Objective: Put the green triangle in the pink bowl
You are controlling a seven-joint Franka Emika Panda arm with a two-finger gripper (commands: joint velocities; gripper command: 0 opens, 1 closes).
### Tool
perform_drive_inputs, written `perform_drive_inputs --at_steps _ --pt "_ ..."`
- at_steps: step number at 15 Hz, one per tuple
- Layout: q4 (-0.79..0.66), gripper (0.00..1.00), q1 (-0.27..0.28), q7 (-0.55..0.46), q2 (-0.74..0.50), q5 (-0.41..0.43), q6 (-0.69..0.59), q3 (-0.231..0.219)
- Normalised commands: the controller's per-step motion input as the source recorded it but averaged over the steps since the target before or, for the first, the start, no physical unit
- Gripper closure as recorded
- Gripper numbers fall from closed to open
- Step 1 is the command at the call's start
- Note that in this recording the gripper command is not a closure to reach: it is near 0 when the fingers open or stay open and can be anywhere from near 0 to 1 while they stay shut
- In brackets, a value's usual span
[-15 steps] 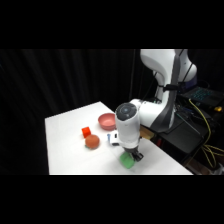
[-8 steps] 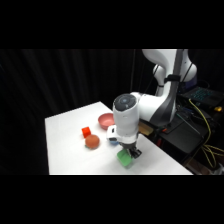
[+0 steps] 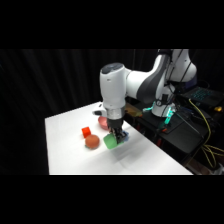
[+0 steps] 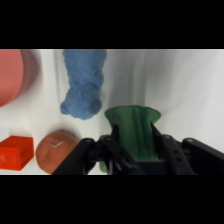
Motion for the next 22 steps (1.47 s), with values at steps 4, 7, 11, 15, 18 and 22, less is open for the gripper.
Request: perform_drive_inputs --at_steps 4,7,11,15,18,22 --pt "-0.31 1.0 -0.201 -0.02 -0.39 0.152 0.15 -0.071" --pt "-0.32 1.0 -0.171 0.0 -0.34 0.187 0.19 -0.072" --pt "-0.36 1.0 -0.101 0.06 -0.34 0.15 0.21 -0.051" --pt "-0.36 1.0 -0.085 0.08 -0.34 0.168 0.2 -0.05" --pt "-0.35 1.0 -0.104 0.05 -0.36 0.204 0.2 -0.068" --pt "-0.35 1.0 -0.104 0.06 -0.33 0.156 0.21 -0.072"
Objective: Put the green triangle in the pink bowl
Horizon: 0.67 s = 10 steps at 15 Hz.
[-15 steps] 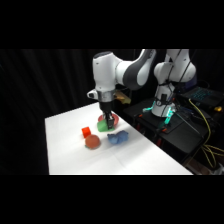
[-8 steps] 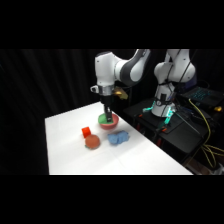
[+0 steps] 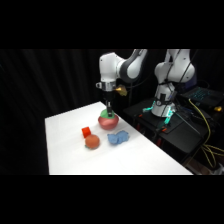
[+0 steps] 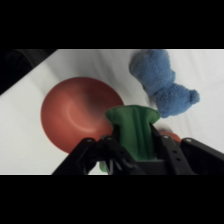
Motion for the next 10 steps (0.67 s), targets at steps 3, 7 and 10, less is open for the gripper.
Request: perform_drive_inputs --at_steps 3,7,10 --pt "-0.3 1.0 -0.072 0.07 -0.28 0.194 0.21 -0.043" --pt "-0.19 1.0 -0.028 0.08 -0.21 0.185 0.19 -0.007" --pt "-0.1 0.0 0.006 0.09 -0.15 0.157 0.16 0.021"
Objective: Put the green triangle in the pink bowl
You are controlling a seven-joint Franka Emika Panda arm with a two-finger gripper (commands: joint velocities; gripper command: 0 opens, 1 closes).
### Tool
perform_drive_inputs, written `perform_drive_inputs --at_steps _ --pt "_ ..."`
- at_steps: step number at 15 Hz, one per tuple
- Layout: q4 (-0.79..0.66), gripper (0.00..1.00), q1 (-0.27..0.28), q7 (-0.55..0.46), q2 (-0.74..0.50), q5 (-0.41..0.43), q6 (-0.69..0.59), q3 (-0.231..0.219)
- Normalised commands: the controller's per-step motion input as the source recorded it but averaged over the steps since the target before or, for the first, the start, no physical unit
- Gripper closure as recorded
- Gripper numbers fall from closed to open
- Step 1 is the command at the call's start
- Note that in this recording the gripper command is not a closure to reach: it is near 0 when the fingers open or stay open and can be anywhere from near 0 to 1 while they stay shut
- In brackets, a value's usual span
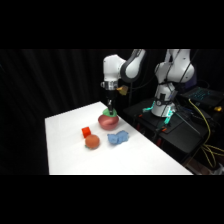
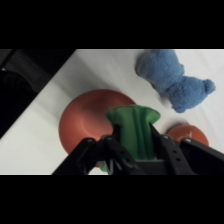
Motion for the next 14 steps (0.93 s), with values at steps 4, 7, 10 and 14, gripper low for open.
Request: perform_drive_inputs --at_steps 4,7,10,14 --pt "-0.05 0.0 0.02 0.08 -0.11 0.133 0.15 0.034" --pt "-0.03 0.0 0.022 0.06 -0.09 0.125 0.13 0.034" --pt "-0.02 0.0 0.025 0.04 -0.08 0.122 0.13 0.037" --pt "-0.01 0.0 0.03 0.05 -0.07 0.111 0.12 0.043"
